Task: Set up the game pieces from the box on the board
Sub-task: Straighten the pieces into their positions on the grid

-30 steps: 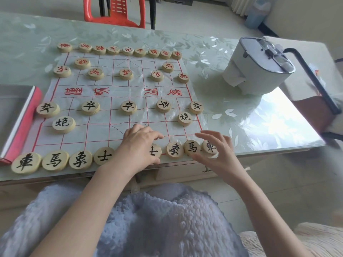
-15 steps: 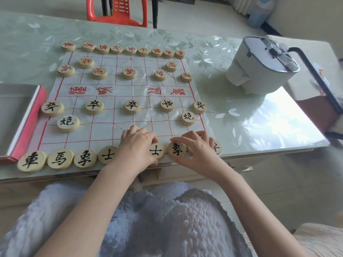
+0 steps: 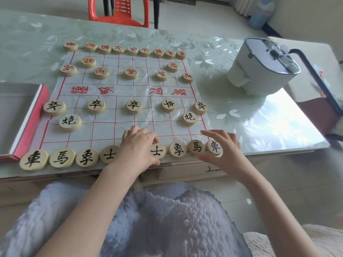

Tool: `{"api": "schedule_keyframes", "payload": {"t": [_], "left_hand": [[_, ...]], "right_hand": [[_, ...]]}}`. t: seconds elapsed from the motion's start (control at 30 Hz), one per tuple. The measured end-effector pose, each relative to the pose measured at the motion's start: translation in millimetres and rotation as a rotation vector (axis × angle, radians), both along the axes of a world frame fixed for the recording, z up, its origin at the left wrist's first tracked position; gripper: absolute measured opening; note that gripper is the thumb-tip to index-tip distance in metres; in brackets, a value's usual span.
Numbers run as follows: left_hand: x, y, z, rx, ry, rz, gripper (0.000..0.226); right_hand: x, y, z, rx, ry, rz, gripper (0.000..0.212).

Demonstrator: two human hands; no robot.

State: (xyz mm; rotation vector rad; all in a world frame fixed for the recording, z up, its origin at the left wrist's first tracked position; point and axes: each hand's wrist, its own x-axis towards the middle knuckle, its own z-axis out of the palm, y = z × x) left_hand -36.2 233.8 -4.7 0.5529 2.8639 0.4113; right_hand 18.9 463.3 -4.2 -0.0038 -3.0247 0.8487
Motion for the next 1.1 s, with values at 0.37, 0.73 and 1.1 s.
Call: {"api": "schedule_keyframes", "payload": {"t": [0.37, 0.73, 1.1], "left_hand": [[0.2, 0.4, 3.2, -0.002, -0.02, -0.007, 0.068], [-0.1, -0.3, 0.5, 0.006, -0.016, -0.01, 0.057], [0.6, -1.2, -3.1, 0.007, 0.012, -0.006, 0.054]], "right_hand": [[6.3, 33.6, -9.8, -0.105, -0.099, -0.079, 0.056], [6.6, 23.9, -9.8, -0.109, -0.024, -0.091, 0.056], [-15.4, -43.0, -7.7, -0.005, 0.021, 0.131, 0.053]]}}
